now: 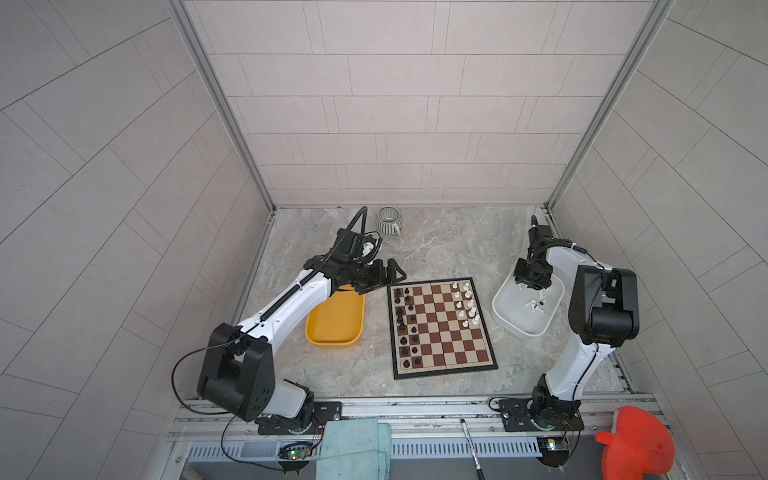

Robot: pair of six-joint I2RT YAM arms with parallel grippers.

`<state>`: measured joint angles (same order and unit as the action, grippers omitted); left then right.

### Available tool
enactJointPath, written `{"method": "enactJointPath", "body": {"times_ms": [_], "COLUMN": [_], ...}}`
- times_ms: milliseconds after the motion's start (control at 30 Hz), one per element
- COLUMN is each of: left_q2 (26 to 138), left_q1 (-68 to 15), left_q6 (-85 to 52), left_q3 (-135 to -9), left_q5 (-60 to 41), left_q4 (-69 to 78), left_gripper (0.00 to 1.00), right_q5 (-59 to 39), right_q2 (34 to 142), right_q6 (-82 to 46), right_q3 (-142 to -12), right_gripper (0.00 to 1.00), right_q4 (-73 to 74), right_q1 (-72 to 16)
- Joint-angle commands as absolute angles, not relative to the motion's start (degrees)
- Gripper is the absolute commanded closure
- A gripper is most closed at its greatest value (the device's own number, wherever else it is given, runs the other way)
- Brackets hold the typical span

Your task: Set up the chess pieces on the board

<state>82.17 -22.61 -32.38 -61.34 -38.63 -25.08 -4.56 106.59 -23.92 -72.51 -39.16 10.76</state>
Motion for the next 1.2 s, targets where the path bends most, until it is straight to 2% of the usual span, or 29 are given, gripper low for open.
{"method": "enactJointPath", "body": {"times_ms": [0,567,1167], "left_q2": [80.98,81.04,80.99], "left_q1": [-22.07,-20.66,-20.65], "left_q6": [-32.87,-34.98,-36.64], "left_q3": [-60.56,-59.16,-58.21], "left_q5": [-39.90,-41.40,-42.28], "left_q4": [-23.45,-21.37,-19.60], "left_gripper": [0.00,0.00,0.00], "right_q5": [-3.39,-1.58,-7.12], "right_q2": [108.73,110.04,109.92], "right_q6": [-22.47,-23.62,-26.25], "right_q3": [-73.98,-74.40,-72.14], "right_gripper": [0.66,0.77,0.78], "right_q4": [-41.13,-41.20,-38.17], "right_q1": [10.40,10.85,13.80]}}
